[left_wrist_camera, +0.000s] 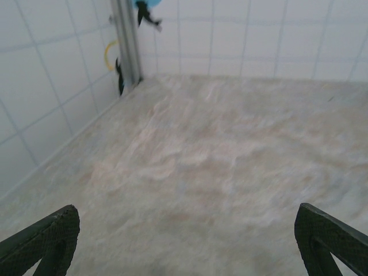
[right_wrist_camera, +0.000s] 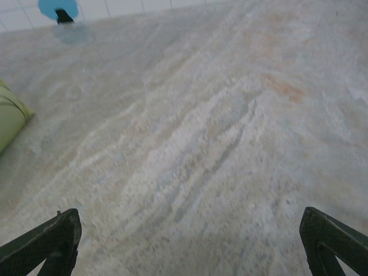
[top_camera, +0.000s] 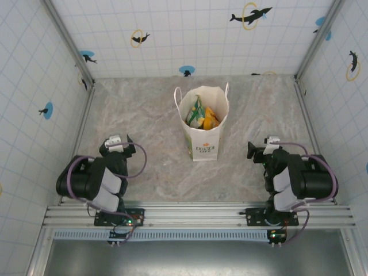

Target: Place the snacks into the paper bag

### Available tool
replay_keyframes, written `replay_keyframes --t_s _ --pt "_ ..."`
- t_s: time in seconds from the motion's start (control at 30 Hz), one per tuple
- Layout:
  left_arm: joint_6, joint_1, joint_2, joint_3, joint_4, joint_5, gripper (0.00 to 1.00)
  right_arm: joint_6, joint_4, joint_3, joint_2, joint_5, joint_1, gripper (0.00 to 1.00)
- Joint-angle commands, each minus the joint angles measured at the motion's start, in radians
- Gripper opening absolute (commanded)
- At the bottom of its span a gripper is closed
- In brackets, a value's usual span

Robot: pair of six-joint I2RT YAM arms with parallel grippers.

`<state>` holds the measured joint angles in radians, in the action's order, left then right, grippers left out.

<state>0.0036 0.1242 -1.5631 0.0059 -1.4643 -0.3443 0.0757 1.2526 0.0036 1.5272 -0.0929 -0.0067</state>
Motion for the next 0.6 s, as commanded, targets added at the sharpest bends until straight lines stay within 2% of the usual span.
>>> replay_keyframes --t_s 0.0,0.03,0.07,0.1,0.17,0.57 --pt "-0.023 -0.027 0.024 -0.134 -0.118 -0.002 0.98 -0.02 0.08 -0.033 -0.002 0.063 0.007 1.0" --pt "-0.063 -0.042 0.022 -0.061 0.014 -0.04 0.98 -0.01 0.098 -0.023 0.022 0.076 0.007 1.0" --pt "-0.111 -0.102 0.033 -0.029 0.104 0.058 0.98 -0.003 0.071 -0.019 0.013 0.095 0.006 1.0" --pt "-0.138 -0.145 0.05 -0.041 0.121 0.128 0.98 0.002 0.017 -0.005 -0.002 0.105 0.007 1.0" --pt "-0.131 -0.15 0.037 -0.05 0.069 0.128 0.98 -0.004 0.029 -0.007 0.001 0.128 0.016 1.0" --pt "-0.108 -0.13 0.044 -0.03 0.122 0.113 0.98 -0.001 0.01 -0.004 -0.004 0.127 0.016 1.0"
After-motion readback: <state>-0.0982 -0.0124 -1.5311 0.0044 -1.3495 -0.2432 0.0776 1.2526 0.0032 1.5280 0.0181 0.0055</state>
